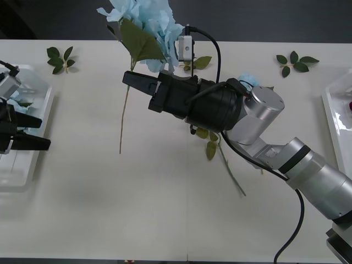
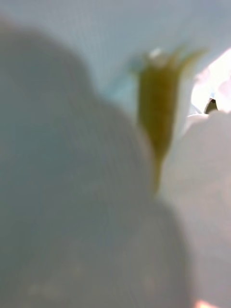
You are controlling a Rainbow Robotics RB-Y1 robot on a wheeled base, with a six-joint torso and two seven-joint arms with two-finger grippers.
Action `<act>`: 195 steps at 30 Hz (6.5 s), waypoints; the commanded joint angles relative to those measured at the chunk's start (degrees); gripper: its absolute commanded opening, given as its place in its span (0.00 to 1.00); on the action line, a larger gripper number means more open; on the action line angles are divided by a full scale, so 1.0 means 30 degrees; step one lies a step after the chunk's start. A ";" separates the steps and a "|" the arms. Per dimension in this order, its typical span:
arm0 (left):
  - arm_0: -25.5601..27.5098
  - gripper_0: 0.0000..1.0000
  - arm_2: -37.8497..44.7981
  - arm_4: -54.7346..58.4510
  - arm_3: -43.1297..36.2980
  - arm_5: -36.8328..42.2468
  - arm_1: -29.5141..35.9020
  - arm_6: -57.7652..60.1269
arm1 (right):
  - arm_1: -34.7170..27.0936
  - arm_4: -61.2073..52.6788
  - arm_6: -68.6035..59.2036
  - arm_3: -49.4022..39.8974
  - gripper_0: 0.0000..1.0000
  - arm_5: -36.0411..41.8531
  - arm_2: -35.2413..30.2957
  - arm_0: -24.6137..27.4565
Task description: Put the red flowers into the right box and the blue flowers into the left box
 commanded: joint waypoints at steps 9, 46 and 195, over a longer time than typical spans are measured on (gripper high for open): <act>-0.3513 1.00 -0.4711 0.7041 0.2208 0.0612 0.0433 -0.1992 | 0.0313 -0.0368 0.0306 -0.0721 0.00 -0.0172 -0.0021 -0.0756; -0.5740 0.00 -0.7377 0.4990 0.2179 -0.1937 -0.3874 -0.2079 | 0.0577 -0.0749 0.0306 -0.0809 0.00 -0.0172 0.0155 -0.0756; -0.2605 1.00 -0.3158 0.2265 0.0040 -0.2435 0.1195 -0.9508 | -0.4931 3.2210 -2.1038 0.6427 0.19 0.5746 0.2440 -0.4975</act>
